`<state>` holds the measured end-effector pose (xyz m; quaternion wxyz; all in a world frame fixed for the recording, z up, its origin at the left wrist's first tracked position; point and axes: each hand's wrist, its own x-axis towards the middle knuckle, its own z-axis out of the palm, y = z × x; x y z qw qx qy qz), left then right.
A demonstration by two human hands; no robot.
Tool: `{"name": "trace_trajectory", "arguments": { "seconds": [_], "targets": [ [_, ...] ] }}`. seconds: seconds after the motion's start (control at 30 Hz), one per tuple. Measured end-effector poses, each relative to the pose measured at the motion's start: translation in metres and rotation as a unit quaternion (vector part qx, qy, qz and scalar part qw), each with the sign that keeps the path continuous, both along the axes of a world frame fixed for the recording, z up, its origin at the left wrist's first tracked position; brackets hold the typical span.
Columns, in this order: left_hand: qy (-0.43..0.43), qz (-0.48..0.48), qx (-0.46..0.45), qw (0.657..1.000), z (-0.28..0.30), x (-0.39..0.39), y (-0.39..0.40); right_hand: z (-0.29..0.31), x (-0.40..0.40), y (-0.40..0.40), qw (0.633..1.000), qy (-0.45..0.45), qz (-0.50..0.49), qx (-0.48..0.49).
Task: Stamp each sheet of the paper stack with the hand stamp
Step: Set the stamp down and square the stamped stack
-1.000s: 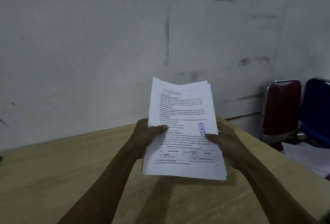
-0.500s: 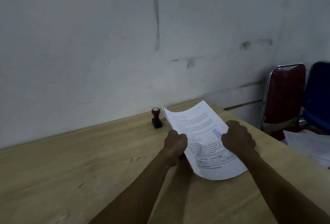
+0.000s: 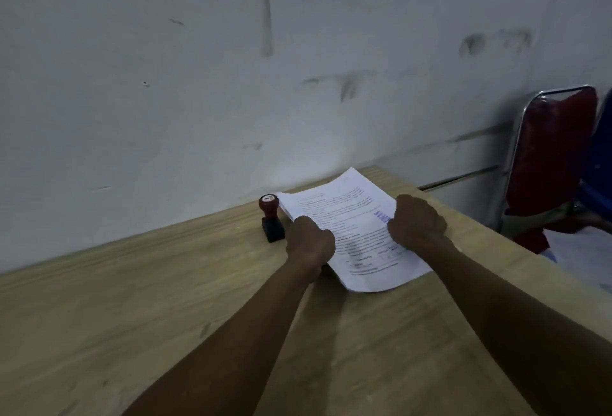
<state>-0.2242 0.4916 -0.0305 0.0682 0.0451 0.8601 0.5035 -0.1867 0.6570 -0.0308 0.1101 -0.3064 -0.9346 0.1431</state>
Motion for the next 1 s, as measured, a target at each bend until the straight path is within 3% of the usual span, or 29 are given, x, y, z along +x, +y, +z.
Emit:
{"name": "trace_trajectory", "arguments": {
  "seconds": [0.63,1.0],
  "targets": [
    [-0.045,-0.010,-0.016,0.999,0.012,-0.016,-0.004,-0.016,-0.034,0.011,0.998,-0.038,-0.012,0.056],
    [0.014,-0.114,-0.217,0.969,0.048,0.013,-0.015,-0.006,-0.009,-0.001,0.998,0.025,0.010,0.061]
  ]
}}
